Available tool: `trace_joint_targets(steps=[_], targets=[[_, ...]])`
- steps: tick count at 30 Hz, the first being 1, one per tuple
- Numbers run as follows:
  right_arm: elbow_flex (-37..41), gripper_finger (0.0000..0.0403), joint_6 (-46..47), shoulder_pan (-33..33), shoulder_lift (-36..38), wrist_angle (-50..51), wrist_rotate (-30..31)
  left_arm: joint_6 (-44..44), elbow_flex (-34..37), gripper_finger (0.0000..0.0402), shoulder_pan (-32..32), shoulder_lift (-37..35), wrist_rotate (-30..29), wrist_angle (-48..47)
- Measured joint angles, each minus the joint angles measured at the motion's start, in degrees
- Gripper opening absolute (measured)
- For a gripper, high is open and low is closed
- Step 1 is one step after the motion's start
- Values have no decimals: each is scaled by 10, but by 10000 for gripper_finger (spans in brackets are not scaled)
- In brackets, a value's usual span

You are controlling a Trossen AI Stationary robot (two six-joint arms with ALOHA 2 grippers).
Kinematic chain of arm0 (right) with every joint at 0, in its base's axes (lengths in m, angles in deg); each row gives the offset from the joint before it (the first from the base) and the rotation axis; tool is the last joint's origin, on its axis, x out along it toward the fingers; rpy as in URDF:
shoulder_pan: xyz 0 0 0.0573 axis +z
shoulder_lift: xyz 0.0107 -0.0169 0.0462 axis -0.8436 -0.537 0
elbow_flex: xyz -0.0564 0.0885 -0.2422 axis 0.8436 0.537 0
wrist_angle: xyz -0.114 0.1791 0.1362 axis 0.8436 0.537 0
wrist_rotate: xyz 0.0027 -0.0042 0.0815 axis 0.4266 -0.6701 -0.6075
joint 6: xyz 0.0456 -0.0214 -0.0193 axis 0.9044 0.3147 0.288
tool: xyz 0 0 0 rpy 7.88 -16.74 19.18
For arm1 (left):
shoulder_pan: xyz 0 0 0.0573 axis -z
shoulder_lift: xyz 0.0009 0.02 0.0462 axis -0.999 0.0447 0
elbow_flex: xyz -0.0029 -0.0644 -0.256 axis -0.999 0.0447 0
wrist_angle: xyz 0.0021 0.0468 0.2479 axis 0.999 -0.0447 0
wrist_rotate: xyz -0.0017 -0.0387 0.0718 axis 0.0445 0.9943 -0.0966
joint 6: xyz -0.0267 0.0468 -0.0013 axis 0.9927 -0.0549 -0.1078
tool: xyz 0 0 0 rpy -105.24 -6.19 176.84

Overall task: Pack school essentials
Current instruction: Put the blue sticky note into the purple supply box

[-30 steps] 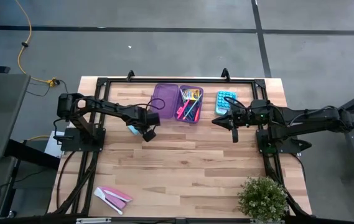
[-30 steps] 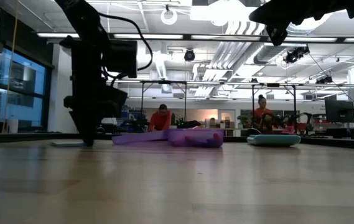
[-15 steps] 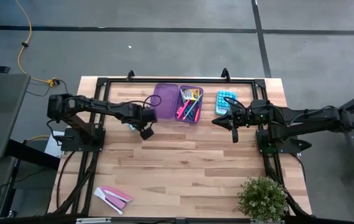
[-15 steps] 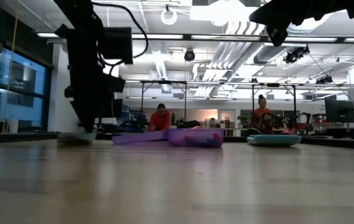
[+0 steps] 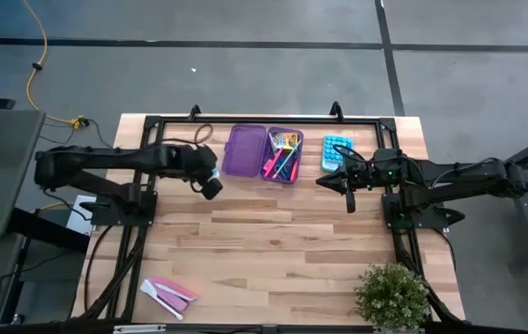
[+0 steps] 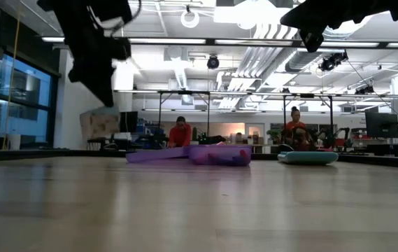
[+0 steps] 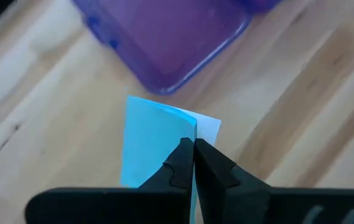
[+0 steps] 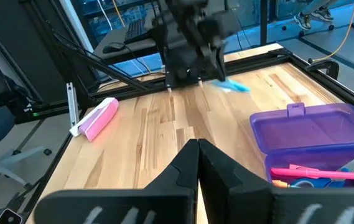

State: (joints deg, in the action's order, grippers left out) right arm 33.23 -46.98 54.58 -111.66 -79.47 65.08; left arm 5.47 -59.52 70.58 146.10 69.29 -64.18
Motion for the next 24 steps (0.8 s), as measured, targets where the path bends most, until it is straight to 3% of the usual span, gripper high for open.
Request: trace_joint_targets(steps=[4,10,16,24], targets=[[0,0,0,0,0,0,0,0,0,0,0,-69,12,18],[0,0,-2,0,0,-6,0,-13,0,0,11,-149,60,145],[0,0,-14,0,0,-34,0,-20,53,0,51,-186,54,391],[0,0,-21,0,0,-54,-5,-12,169,0,117,-179,50,727]])
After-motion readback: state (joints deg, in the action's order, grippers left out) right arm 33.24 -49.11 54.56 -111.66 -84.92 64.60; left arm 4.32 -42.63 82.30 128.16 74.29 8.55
